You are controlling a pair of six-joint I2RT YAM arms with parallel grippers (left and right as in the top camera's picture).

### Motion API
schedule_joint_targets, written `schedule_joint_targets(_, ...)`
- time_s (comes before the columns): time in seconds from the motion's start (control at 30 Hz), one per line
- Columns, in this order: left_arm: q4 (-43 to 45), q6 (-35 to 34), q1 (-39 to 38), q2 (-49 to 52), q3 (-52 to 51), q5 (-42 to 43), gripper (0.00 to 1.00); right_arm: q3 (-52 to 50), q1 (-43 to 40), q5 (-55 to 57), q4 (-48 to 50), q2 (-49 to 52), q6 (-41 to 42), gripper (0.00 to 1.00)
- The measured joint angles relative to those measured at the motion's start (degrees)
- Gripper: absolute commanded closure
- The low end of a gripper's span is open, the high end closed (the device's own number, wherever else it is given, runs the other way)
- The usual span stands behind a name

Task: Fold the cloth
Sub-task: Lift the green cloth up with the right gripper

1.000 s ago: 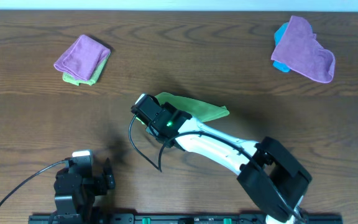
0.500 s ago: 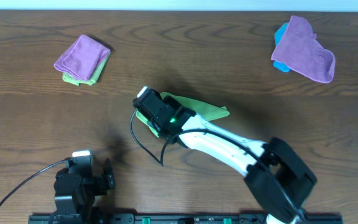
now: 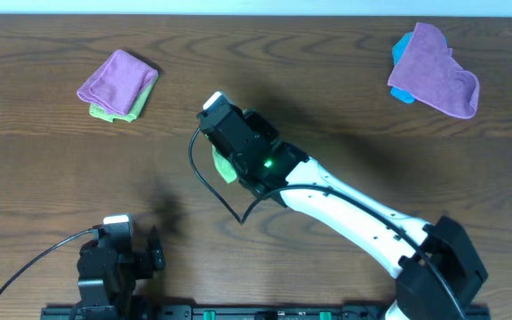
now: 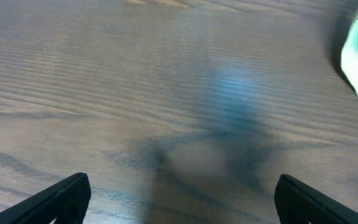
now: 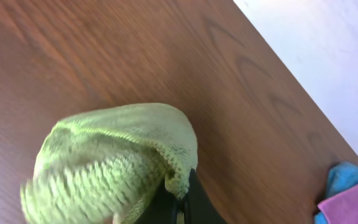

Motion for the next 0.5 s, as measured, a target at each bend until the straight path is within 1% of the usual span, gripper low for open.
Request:
schedule_joint_targets(0.17,0.0,0.0,0.0,0.0,0.0,0.0,0.05,0.0,-0.2,0.6,0.0,0.0,-0.5,0.99)
schedule_joint_targets(0.2,0.0,0.0,0.0,0.0,0.0,0.0,0.05,0.0,-0.6,0.6,0.2,0.0,-0.6,0.97)
schedule_joint_targets(0.27,0.0,0.0,0.0,0.0,0.0,0.0,0.04,0.0,-2.6,0.9,1.6,0.0,-0.5,0.67)
schedule_joint_targets(0.33,0.1,0.0,0.0,0.0,-0.1,0.0,0.05,0.0,-6.6,2.3,4.1,0.3,-0.3,0.54)
schedule_joint_targets(0.37,0.1,0.0,0.0,0.0,-0.1,0.0,0.05,0.0,-9.1,3.1,4.7,0.5,0.0,0.43)
schedule_joint_targets(0.43,0.1,0.0,0.0,0.0,-0.1,0.0,0.05,0.0,-13.6,4.4,5.0,1.0,0.8,0.24)
schedule_joint_targets(0.5,0.2,0.0,0.0,0.0,-0.1,0.0,0.04,0.0,-17.8,5.6,5.0,1.2,1.2,0.23)
